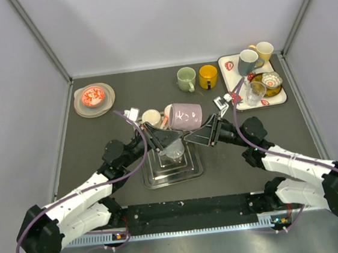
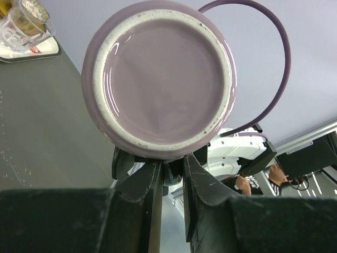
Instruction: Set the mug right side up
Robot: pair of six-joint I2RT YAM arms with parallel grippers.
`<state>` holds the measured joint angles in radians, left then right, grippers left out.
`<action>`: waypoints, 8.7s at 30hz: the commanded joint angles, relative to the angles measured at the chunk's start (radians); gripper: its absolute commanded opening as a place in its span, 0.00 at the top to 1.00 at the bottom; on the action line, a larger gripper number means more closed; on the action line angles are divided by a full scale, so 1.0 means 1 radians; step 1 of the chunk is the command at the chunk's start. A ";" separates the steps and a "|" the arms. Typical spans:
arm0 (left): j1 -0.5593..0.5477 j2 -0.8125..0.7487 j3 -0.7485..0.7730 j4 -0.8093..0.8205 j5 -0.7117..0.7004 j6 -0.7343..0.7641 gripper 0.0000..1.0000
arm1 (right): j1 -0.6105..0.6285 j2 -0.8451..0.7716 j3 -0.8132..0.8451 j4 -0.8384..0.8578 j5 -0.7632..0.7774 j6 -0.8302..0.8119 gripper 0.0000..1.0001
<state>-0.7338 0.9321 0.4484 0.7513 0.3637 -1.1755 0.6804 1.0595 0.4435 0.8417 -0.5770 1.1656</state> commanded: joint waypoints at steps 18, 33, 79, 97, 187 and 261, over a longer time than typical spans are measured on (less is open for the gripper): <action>-0.010 -0.052 -0.051 0.157 0.104 -0.010 1.00 | 0.010 0.106 0.090 0.349 0.091 0.134 0.66; -0.009 -0.107 -0.019 -0.045 0.097 0.134 0.85 | 0.010 -0.012 0.116 0.068 0.077 -0.032 1.00; -0.003 -0.524 -0.017 -0.874 -0.651 0.321 0.39 | 0.010 0.551 1.330 -1.397 0.712 -0.854 1.00; 0.001 -0.435 -0.030 -0.880 -0.686 0.363 0.40 | -0.044 1.120 1.859 -1.469 0.668 -0.922 1.00; 0.008 -0.352 -0.085 -0.822 -0.629 0.385 0.34 | -0.038 1.328 1.872 -1.486 0.640 -0.959 0.40; 0.136 0.481 0.418 -1.076 0.026 1.209 0.51 | 0.008 -0.150 0.555 -1.422 0.681 -0.796 0.21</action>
<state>-0.5915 1.4555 0.8570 -0.3340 0.3576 0.0761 0.6800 0.9367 1.0016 -0.5953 0.1032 0.3466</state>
